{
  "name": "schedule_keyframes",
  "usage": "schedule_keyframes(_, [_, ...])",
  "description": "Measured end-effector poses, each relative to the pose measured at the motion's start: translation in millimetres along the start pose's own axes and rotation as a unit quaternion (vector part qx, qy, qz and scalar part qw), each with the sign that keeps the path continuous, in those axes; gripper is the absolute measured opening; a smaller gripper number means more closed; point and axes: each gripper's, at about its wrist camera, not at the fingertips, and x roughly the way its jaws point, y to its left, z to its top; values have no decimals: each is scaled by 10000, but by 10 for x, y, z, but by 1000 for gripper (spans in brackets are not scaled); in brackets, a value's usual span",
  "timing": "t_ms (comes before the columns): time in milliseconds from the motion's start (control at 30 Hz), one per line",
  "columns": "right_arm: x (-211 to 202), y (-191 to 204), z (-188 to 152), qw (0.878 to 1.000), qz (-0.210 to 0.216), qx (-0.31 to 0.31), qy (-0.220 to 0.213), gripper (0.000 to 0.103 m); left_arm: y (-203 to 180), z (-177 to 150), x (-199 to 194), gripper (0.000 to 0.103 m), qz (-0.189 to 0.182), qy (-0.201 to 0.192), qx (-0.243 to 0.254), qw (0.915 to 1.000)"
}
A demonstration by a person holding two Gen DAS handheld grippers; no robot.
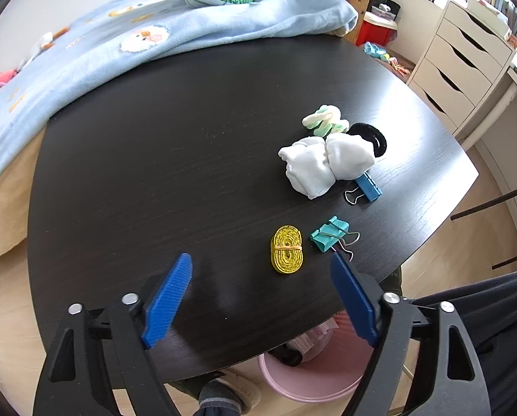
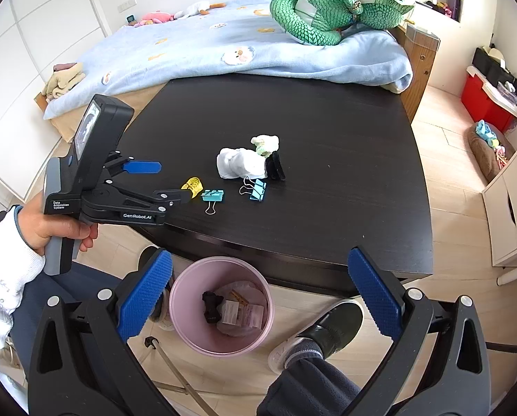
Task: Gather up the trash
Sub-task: 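Grasp the yellow tape roll with the left tool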
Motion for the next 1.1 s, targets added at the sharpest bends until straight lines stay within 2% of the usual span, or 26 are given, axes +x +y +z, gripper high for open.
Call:
schedule_keyframes(100, [18, -12, -4, 10000, 0, 14, 16, 99, -2, 9, 37, 70, -40, 19, -6, 10000])
schedule_keyframes(333, [49, -30, 4, 10000, -10, 27, 42, 99, -39, 13, 101, 44, -110, 83, 24, 9999])
schedule_keyframes(567, [91, -17, 16, 10000, 11, 17, 59, 99, -69, 27, 117, 30, -194, 69, 84, 9998])
schedule_keyframes(633, [106, -15, 28, 10000, 27, 14, 62, 99, -82, 28, 119, 21, -216, 72, 101, 9997])
schedule_keyframes(900, [188, -25, 113, 10000, 39, -32, 64, 99, -95, 66, 88, 20, -164, 22, 81, 9998])
schedule_keyframes(1100, [301, -101, 252, 10000, 42, -12, 69, 99, -73, 68, -89, 20, -165, -138, 24, 9998])
